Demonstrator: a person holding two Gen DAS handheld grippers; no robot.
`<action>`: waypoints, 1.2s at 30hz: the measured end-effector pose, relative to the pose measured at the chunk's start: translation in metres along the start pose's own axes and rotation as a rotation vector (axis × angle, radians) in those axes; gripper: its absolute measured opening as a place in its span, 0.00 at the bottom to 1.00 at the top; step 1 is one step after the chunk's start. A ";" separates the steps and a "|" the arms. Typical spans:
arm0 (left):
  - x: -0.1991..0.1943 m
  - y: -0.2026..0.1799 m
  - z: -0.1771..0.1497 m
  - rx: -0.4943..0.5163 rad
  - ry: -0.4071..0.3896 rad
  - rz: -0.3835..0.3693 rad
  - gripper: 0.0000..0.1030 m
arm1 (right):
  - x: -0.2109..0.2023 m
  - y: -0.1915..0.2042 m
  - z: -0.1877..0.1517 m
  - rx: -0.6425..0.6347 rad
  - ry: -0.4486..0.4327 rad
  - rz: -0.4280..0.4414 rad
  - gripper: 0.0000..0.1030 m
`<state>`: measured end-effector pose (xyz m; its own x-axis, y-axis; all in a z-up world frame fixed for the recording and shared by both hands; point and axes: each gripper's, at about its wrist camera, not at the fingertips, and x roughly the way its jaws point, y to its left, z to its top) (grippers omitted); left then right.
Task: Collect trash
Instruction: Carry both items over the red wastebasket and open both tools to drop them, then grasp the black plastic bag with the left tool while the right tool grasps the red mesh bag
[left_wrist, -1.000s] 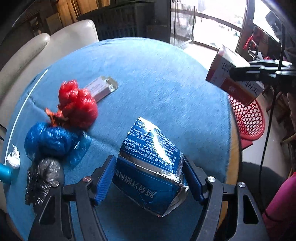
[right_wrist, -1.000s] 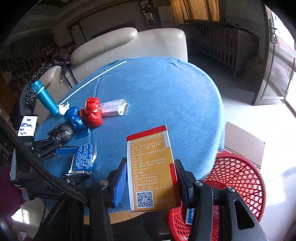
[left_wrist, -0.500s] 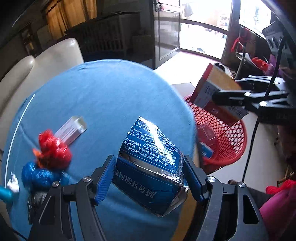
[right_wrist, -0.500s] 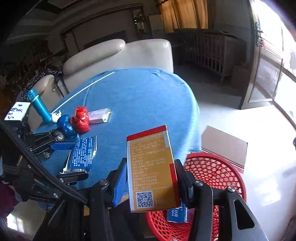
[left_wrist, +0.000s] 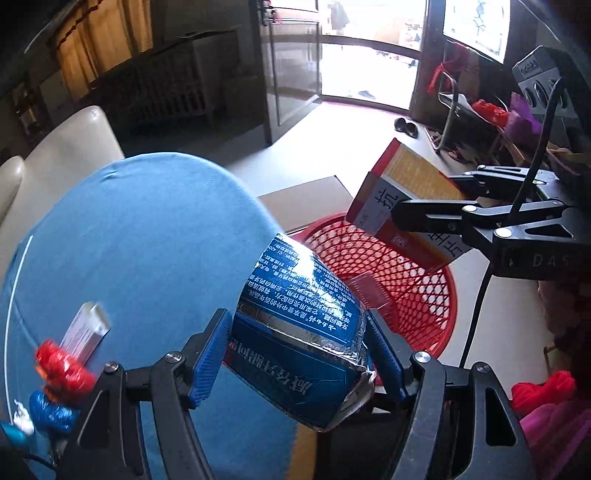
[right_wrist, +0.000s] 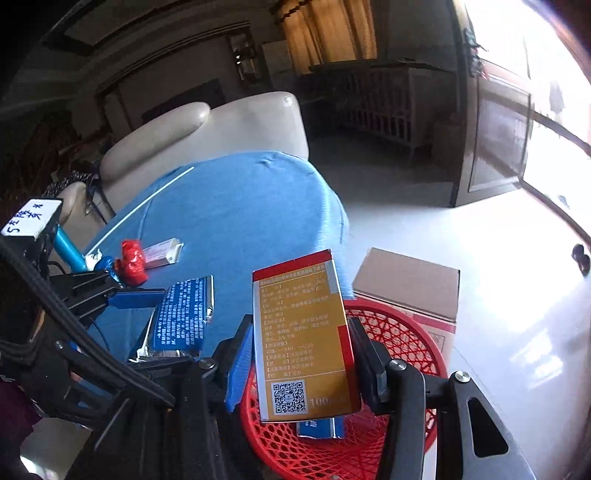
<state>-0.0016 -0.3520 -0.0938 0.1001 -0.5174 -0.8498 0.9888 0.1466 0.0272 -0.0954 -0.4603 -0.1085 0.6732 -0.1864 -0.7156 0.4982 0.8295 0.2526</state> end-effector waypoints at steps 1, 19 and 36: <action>0.004 -0.003 0.003 0.004 0.003 -0.004 0.72 | 0.000 -0.009 0.000 0.030 0.011 0.021 0.52; 0.002 -0.003 -0.018 -0.099 0.031 -0.018 0.75 | 0.006 -0.066 -0.007 0.341 0.019 0.267 0.64; -0.151 0.131 -0.217 -0.629 -0.040 0.635 0.75 | 0.054 0.071 -0.008 0.083 0.163 0.307 0.64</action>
<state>0.0893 -0.0716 -0.0767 0.6236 -0.2086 -0.7534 0.5035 0.8444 0.1829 -0.0279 -0.4074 -0.1346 0.7056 0.1566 -0.6911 0.3336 0.7871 0.5189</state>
